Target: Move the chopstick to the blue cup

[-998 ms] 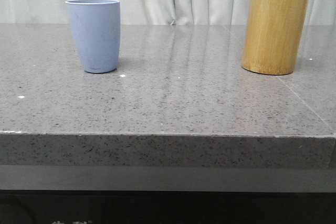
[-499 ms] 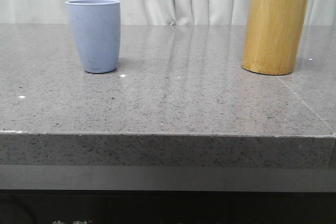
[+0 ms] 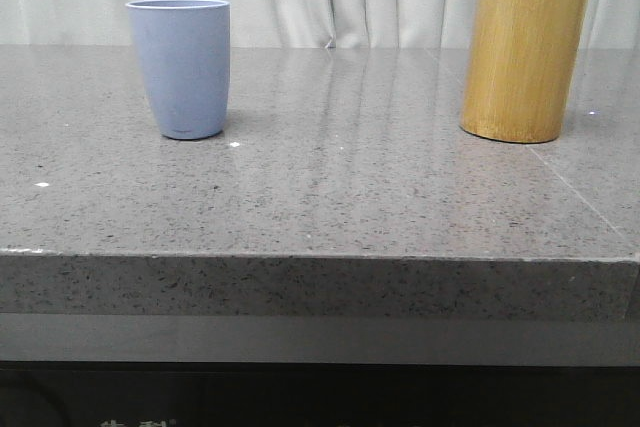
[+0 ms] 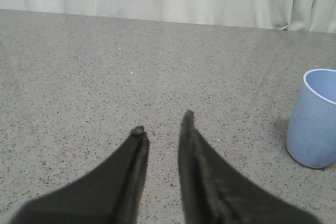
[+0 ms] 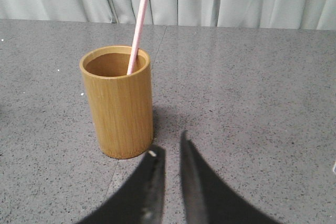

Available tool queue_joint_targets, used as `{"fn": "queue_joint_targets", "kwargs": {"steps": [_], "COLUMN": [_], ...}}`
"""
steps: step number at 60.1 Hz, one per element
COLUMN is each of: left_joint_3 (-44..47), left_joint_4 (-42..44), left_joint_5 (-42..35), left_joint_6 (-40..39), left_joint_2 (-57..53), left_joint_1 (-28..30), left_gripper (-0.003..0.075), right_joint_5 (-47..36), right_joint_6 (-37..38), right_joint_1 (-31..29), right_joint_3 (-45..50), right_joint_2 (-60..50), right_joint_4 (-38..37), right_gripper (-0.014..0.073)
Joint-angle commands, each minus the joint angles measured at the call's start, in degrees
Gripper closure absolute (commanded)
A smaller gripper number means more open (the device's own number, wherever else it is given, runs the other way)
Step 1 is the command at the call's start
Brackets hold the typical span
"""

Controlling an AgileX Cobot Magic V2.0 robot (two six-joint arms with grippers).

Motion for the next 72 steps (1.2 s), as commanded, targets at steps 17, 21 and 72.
{"fn": "queue_joint_targets", "kwargs": {"steps": [17, 21, 72], "left_joint_3": [-2.4, -3.9, -68.9], "left_joint_4": [-4.1, -3.9, -6.1], "left_joint_5": [-4.0, -2.5, 52.0], "left_joint_6": [-0.2, -0.1, 6.5], "left_joint_2": [0.9, 2.6, 54.3], "left_joint_1": [-0.1, -0.1, -16.2], "left_gripper": [0.0131, 0.0131, 0.0131], "right_joint_5": [-5.1, -5.1, -4.7], "right_joint_6": [-0.1, -0.1, -0.1], "right_joint_1": [-0.1, -0.1, -0.1], "right_joint_3": [-2.0, -2.0, -2.0], "right_joint_2": [0.5, 0.5, 0.5], "right_joint_4": [0.3, 0.3, 0.3], "right_gripper": [-0.0061, -0.0060, -0.0060]}}
